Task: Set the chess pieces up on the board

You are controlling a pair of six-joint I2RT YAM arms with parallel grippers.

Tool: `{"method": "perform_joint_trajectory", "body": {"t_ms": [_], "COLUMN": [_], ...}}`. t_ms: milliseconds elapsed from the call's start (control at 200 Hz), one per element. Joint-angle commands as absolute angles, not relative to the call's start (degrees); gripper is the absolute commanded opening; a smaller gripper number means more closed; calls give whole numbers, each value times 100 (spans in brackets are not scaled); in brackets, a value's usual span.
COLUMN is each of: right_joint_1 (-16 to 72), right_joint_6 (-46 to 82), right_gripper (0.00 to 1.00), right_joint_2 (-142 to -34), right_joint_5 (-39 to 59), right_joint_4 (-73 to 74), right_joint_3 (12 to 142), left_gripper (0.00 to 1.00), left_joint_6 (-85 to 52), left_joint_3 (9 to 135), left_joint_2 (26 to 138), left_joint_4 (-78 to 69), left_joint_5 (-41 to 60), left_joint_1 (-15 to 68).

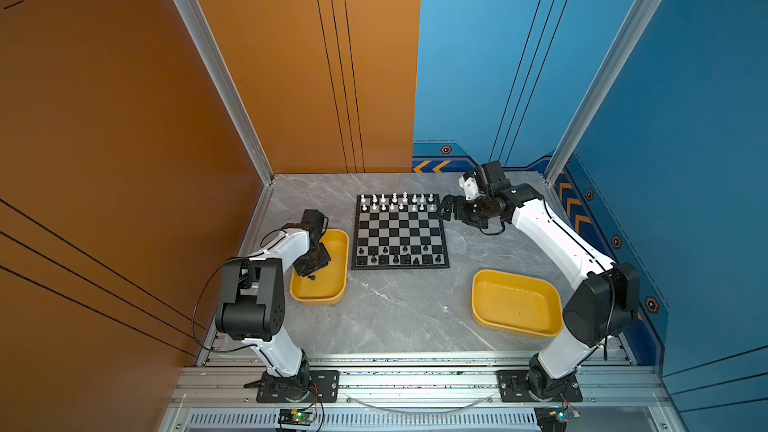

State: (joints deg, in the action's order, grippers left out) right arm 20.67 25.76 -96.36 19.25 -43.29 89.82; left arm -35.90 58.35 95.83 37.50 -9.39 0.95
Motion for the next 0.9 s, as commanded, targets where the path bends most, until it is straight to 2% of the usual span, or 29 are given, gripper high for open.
{"method": "perform_joint_trajectory", "body": {"t_ms": [0,346,581,896], "right_joint_1": [2118,2302,2355,2394], "right_joint_6": [2580,2619,2644,2628], "right_gripper": [100,100,100,100], "right_joint_2": [-9669,-9711,-9718,-9820], "right_joint_5": [1785,1654,1569,1572], "right_joint_4": [-4456,-4482,-4555,-4658], "right_joint_3": [9150,9231,9277,9422], "left_gripper": [41,37,15,0], "left_joint_6": [-3751,-3863,-3762,-3663], "left_joint_3": [5547,5291,5295,5276], "left_joint_2": [9487,9597,9723,9749], "left_joint_4": [3561,3270,3263,3232], "left_joint_5": [-554,-203,-20,213], "left_joint_1": [-126,-467,-525,-562]}}
